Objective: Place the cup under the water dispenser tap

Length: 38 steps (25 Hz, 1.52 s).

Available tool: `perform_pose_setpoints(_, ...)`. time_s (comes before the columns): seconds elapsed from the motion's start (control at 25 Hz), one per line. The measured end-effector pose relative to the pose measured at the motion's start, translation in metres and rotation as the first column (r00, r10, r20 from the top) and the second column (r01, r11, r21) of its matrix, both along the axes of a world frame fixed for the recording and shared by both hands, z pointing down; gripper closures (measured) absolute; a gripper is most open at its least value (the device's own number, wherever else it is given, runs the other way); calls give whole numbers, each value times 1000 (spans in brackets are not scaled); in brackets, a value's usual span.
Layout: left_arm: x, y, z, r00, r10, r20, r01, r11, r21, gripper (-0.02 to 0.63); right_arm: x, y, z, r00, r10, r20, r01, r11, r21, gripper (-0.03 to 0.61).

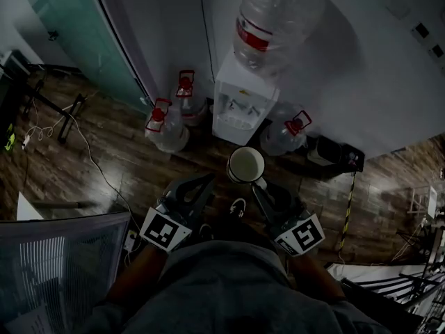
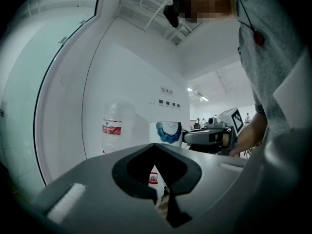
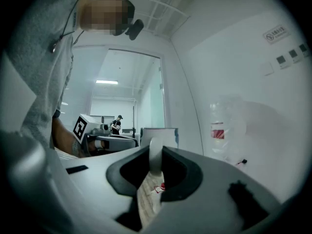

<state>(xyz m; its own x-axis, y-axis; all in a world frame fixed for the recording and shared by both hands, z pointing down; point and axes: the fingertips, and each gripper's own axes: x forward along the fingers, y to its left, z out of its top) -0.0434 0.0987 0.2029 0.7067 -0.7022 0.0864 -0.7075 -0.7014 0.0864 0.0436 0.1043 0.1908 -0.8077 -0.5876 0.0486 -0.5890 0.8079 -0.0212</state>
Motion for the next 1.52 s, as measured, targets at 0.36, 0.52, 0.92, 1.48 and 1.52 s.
perform_pose_setpoints(0.36, 35, -81, 3, 998, -52, 42, 52, 999, 7, 606, 31, -86, 8, 998, -68, -3, 68, 998, 3, 514)
perform_pose_setpoints(0.52, 45, -112, 8, 995, -90, 41, 91, 996, -17, 606, 44, -120, 17, 996, -85, -4, 85, 996, -13, 514)
perform_pose_setpoints(0.92, 51, -176, 38, 994, -99, 47, 102, 993, -59, 606, 50, -187, 55, 997, -78, -7, 78, 995, -56, 514)
perform_pose_setpoints(1.48, 9, -273, 117, 999, -32, -2, 31, 993, -112, 606, 11, -263, 117, 999, 38, -6, -38, 997, -63, 514)
perform_pose_setpoints(1.52, 6, -278, 125, 999, -32, -3, 31, 992, -120, 606, 9, -267, 125, 999, 48, -8, -49, 997, -67, 514)
